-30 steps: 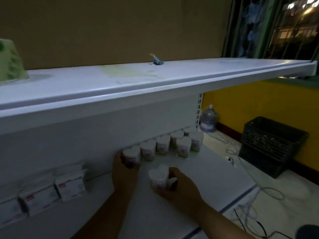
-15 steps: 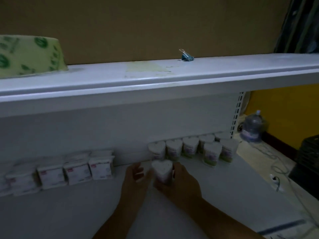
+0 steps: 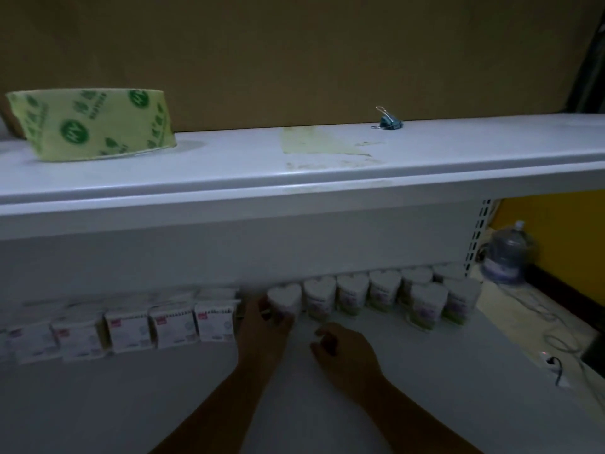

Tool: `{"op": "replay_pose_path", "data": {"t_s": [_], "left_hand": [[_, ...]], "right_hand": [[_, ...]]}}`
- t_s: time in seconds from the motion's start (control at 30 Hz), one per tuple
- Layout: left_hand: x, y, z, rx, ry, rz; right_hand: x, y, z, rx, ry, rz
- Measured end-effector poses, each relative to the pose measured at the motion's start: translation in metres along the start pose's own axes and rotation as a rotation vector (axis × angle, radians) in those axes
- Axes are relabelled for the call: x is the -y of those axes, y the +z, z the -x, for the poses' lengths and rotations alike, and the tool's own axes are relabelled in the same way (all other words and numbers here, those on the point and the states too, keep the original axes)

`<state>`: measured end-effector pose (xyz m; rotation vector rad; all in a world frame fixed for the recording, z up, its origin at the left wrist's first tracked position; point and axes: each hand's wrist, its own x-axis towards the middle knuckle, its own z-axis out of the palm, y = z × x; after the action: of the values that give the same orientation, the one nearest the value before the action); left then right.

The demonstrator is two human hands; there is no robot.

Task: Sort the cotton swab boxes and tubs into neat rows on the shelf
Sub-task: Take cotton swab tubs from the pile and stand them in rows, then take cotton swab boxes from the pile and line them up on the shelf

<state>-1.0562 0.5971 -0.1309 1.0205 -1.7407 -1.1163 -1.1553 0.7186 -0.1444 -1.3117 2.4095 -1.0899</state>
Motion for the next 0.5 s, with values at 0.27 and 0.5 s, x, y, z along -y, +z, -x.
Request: {"op": "replay_pose_path", "data": {"t_s": [0.27, 0.5], "left_hand": [[-0.002, 0.006, -0.011, 0.05, -0.019, -0.022], [-0.004, -0.014, 0.017, 0.058, -0.044, -0.138]], "right_hand": [[-0.001, -0.002, -0.004, -0.027, -0.058, 0.072], [0.001, -0.007, -0.003, -0.022, -0.059, 0.1]]}}
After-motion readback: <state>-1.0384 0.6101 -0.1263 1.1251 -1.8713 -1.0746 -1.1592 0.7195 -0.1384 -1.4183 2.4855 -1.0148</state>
